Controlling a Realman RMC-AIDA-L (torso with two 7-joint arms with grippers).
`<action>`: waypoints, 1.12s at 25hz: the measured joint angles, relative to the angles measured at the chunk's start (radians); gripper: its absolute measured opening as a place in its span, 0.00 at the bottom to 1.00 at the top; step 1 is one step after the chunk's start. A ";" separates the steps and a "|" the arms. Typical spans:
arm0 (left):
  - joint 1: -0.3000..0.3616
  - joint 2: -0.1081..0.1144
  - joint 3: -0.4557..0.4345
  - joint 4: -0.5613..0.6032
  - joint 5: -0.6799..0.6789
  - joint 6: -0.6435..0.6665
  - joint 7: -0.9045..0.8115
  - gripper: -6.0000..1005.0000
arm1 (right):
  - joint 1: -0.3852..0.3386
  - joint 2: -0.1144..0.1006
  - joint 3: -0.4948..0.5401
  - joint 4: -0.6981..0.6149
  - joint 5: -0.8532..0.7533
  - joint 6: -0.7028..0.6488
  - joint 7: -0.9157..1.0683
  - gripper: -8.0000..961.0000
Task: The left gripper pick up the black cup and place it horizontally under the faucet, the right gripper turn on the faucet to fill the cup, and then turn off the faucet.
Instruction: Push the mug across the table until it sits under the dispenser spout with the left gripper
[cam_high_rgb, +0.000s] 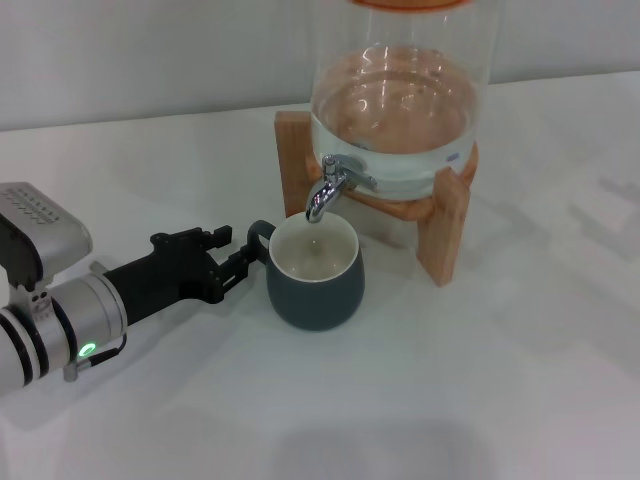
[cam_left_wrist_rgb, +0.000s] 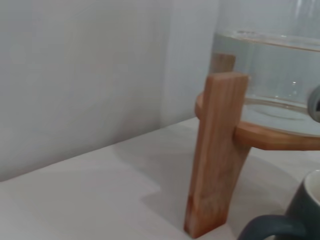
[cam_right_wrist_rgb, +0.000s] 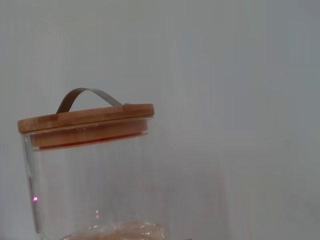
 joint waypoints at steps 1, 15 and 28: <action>0.000 0.001 0.007 0.001 0.001 -0.005 0.000 0.42 | 0.000 0.000 0.000 0.000 0.000 0.000 0.000 0.75; 0.011 0.003 0.032 0.017 0.000 -0.043 0.000 0.45 | 0.000 0.000 0.014 0.000 0.000 -0.004 0.000 0.75; 0.115 0.003 0.027 0.125 -0.024 -0.150 -0.026 0.48 | -0.002 0.000 0.014 0.001 0.000 -0.002 -0.005 0.75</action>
